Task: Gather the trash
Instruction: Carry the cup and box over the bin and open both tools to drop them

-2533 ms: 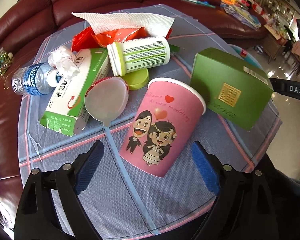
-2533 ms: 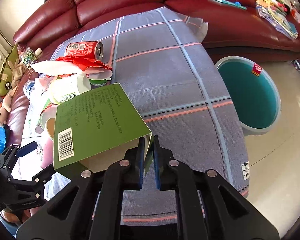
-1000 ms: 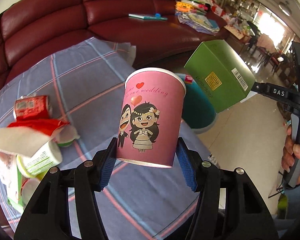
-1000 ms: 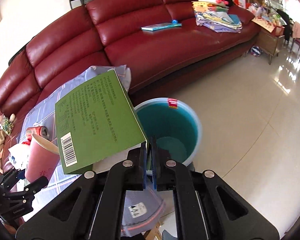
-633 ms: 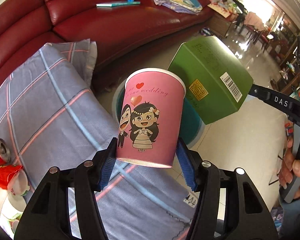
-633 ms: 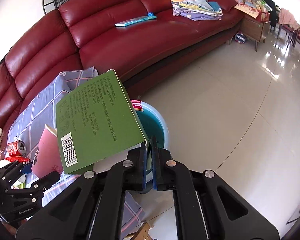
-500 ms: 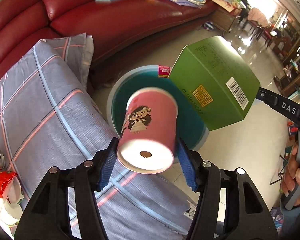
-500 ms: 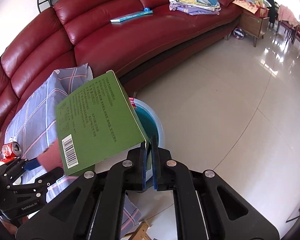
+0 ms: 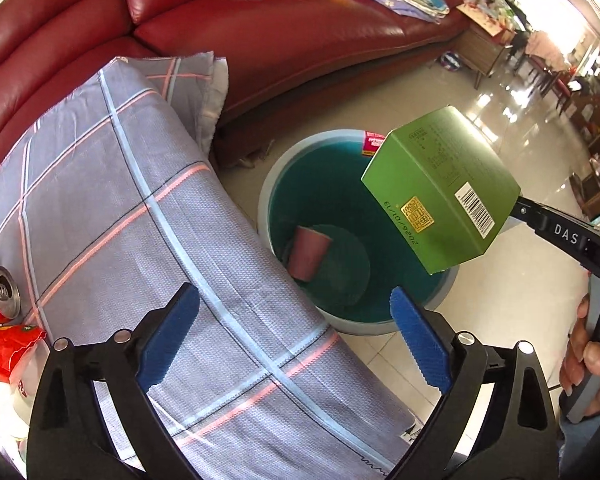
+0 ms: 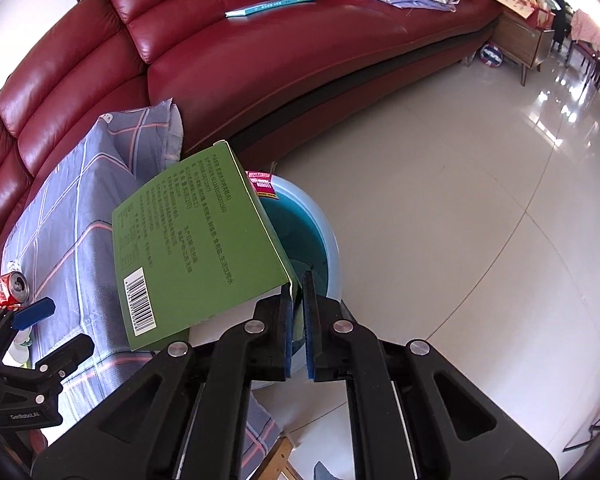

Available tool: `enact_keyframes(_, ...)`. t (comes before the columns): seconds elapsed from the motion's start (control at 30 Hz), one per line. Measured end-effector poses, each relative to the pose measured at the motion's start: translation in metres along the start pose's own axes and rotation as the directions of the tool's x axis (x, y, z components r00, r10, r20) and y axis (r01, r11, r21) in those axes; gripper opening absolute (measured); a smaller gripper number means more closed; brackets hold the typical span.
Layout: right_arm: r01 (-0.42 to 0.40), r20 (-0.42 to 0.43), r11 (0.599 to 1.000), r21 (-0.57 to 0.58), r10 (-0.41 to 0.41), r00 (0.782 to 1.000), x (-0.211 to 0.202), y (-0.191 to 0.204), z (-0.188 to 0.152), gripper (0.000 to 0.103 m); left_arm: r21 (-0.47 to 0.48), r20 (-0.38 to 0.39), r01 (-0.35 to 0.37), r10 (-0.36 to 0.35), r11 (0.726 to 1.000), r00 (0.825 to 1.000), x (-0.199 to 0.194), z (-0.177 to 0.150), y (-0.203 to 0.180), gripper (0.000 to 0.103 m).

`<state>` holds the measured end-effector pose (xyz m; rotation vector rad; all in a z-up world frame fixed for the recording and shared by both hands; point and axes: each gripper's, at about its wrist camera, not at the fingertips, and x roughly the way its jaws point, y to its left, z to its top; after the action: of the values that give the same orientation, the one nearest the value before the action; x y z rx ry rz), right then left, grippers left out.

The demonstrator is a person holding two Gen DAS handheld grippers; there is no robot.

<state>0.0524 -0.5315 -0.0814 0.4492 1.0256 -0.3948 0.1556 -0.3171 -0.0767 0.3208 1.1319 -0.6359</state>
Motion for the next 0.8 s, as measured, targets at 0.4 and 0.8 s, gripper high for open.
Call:
enact_keyframes(0.4,0.037,-0.022,0.999,-0.020,-0.038,0.999,0.010,0.021,-0.005,0.085,-0.040,0.005,0.022,-0.022,0.999,1.000,-0.008,-0.005,0.015,0.099)
enact_keyframes(0.8,0.082,-0.053,0.995,-0.055,-0.085,0.995,0.003,0.039,-0.010,0.093,-0.067,0.027,0.035,-0.033,0.997,0.999,-0.020,-0.020,0.030,0.099)
